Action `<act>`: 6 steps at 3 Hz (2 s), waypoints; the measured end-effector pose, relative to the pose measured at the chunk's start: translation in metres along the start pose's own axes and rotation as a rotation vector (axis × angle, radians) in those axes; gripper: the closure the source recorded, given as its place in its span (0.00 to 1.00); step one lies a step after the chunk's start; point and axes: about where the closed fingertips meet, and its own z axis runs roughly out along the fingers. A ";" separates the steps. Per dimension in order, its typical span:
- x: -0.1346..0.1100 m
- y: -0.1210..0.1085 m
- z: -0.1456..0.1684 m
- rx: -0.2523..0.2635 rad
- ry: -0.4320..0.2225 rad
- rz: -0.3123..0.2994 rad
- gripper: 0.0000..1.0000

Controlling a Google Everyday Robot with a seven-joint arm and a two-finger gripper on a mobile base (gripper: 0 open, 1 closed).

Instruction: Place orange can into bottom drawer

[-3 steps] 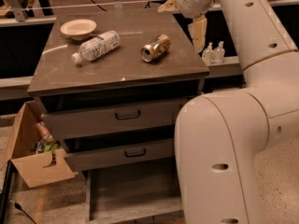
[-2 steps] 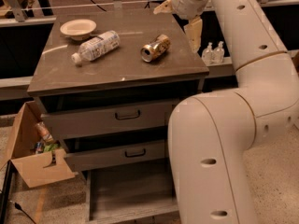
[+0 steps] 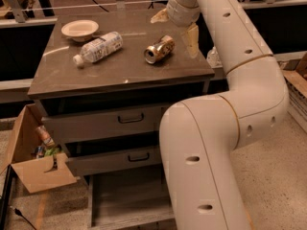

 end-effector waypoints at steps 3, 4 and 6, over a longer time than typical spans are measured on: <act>0.002 -0.004 0.039 -0.111 0.064 -0.082 0.00; 0.000 -0.005 0.045 -0.138 0.072 -0.112 0.00; -0.005 -0.006 0.059 -0.187 0.080 -0.158 0.00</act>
Offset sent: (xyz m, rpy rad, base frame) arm 0.0694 -0.0167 0.0134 -0.1969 0.1684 0.0687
